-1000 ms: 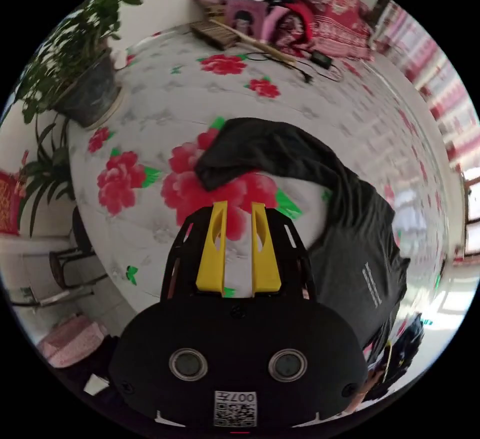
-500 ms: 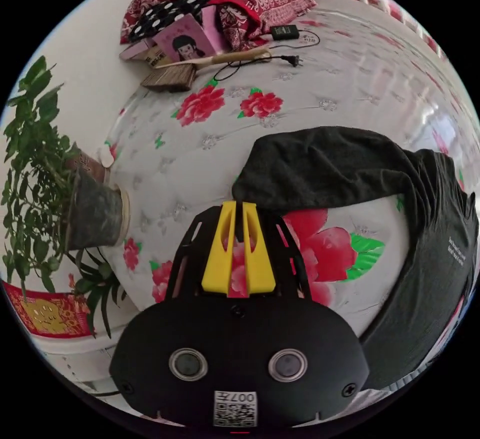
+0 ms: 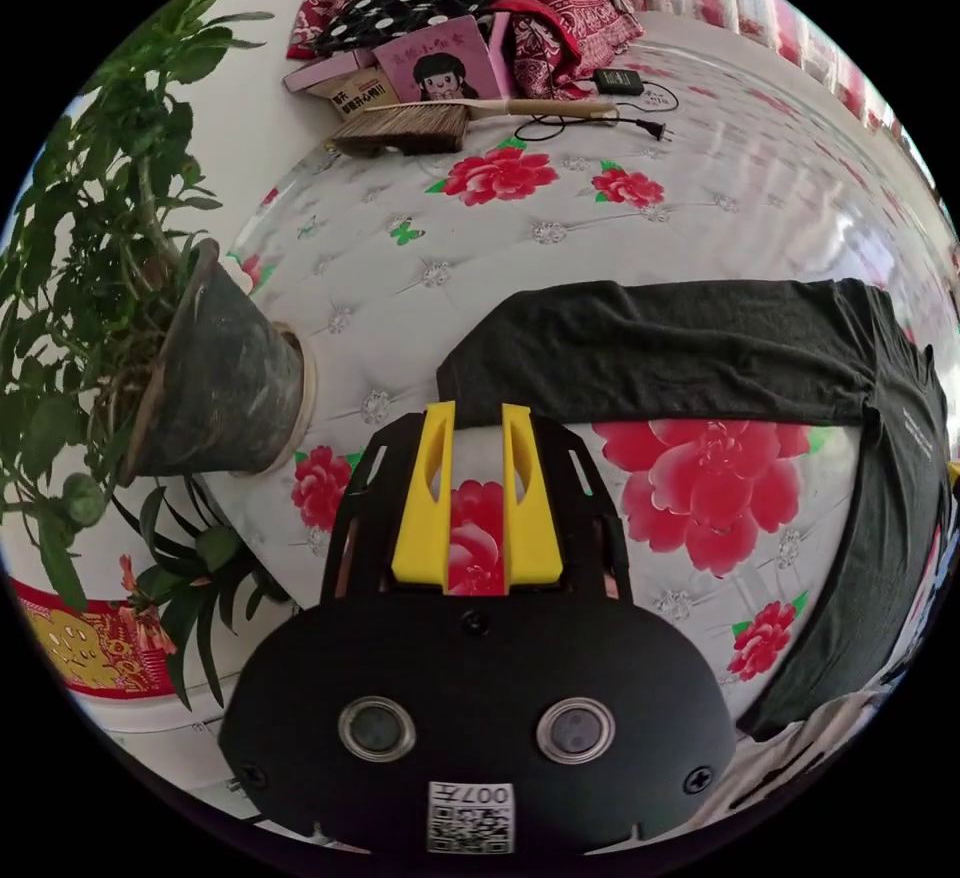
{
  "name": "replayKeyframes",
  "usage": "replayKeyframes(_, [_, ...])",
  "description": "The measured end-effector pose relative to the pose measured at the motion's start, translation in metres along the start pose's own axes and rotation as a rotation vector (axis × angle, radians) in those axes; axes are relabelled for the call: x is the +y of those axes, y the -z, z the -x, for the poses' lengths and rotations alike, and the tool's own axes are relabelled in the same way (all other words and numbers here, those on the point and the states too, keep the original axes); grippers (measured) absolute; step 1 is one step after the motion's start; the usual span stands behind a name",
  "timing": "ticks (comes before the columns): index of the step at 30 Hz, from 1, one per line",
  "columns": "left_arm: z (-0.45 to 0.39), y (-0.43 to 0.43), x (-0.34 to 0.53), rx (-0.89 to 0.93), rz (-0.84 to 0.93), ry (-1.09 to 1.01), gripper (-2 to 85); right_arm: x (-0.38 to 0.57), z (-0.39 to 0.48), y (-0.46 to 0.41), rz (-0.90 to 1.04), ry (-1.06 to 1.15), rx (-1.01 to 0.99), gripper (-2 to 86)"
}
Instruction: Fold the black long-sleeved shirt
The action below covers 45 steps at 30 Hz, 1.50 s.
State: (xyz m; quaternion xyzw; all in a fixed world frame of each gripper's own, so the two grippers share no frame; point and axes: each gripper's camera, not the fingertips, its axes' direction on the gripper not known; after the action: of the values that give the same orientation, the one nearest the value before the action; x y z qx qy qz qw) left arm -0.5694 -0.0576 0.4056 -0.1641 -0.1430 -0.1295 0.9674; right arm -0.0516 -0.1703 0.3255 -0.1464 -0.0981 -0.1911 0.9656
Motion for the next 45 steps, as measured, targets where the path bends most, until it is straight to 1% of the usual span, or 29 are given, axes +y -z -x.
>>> replayKeyframes(2, [0.006, 0.002, 0.007, 0.011, -0.014, -0.005, 7.8, -0.027, 0.021, -0.020, 0.021, 0.082, 0.005, -0.1])
replayKeyframes(5, [0.016, 0.002, 0.005, 0.039, -0.015, 0.008, 7.6, -0.089, 0.048, -0.064, 0.050, 0.197, 0.082, -0.1])
replayKeyframes(8, [0.025, -0.006, -0.003, 0.036, -0.007, 0.019, 7.1, -0.132, 0.050, -0.092, 0.053, 0.181, 0.145, -0.2])
replayKeyframes(11, [0.035, -0.016, -0.012, 0.037, 0.018, 0.029, 6.6, -0.185, 0.046, -0.139, 0.102, 0.119, 0.219, -0.2])
replayKeyframes(13, [0.042, -0.023, -0.016, 0.030, 0.031, 0.045, 6.4, -0.204, 0.046, -0.160, 0.144, 0.111, 0.230, -0.2])
replayKeyframes(14, [0.047, -0.027, -0.019, 0.029, 0.040, 0.052, 6.3, -0.209, 0.047, -0.167, 0.163, 0.113, 0.233, -0.2])
replayKeyframes(15, [0.052, -0.031, -0.021, 0.035, 0.045, 0.056, 6.3, -0.216, 0.052, -0.171, 0.129, 0.127, 0.255, -0.2])
replayKeyframes(17, [0.058, -0.037, -0.023, 0.035, 0.051, 0.062, 6.3, -0.233, 0.060, -0.181, 0.122, 0.154, 0.312, -0.2])
replayKeyframes(20, [0.067, -0.040, -0.026, 0.035, 0.030, 0.067, 6.1, -0.247, 0.065, -0.190, 0.128, 0.172, 0.357, -0.2])
replayKeyframes(23, [0.075, -0.042, -0.029, 0.029, 0.027, 0.069, 5.9, -0.262, 0.059, -0.192, 0.132, 0.137, 0.321, -0.3])
replayKeyframes(26, [0.082, -0.044, -0.031, 0.025, 0.024, 0.070, 5.7, -0.261, 0.049, -0.181, 0.111, 0.061, 0.240, -0.3])
replayKeyframes(27, [0.085, -0.045, -0.031, 0.027, 0.022, 0.073, 5.7, -0.255, 0.047, -0.169, 0.059, 0.043, 0.196, -0.3])
replayKeyframes(29, [0.090, -0.046, -0.032, 0.029, 0.020, 0.077, 5.6, -0.240, 0.052, -0.146, -0.027, 0.050, 0.161, -0.2])
replayKeyframes(33, [0.099, -0.048, -0.032, 0.021, 0.015, 0.080, 5.2, -0.209, 0.070, -0.127, -0.074, 0.111, 0.086, -0.2])
replayKeyframes(39, [0.113, -0.052, -0.034, 0.028, 0.012, 0.095, 4.8, -0.141, 0.109, -0.123, -0.020, 0.234, 0.000, -0.2])
replayKeyframes(41, [0.117, -0.053, -0.033, 0.032, 0.007, 0.095, 4.8, -0.114, 0.126, -0.128, 0.027, 0.298, -0.012, -0.3])
replayKeyframes(44, [0.123, -0.055, -0.032, 0.031, -0.002, 0.089, 4.7, -0.093, 0.138, -0.140, 0.081, 0.336, -0.020, -0.3])
replayKeyframes(45, [0.125, -0.055, -0.033, 0.032, -0.002, 0.088, 4.5, -0.087, 0.143, -0.149, 0.129, 0.348, -0.029, -0.3])
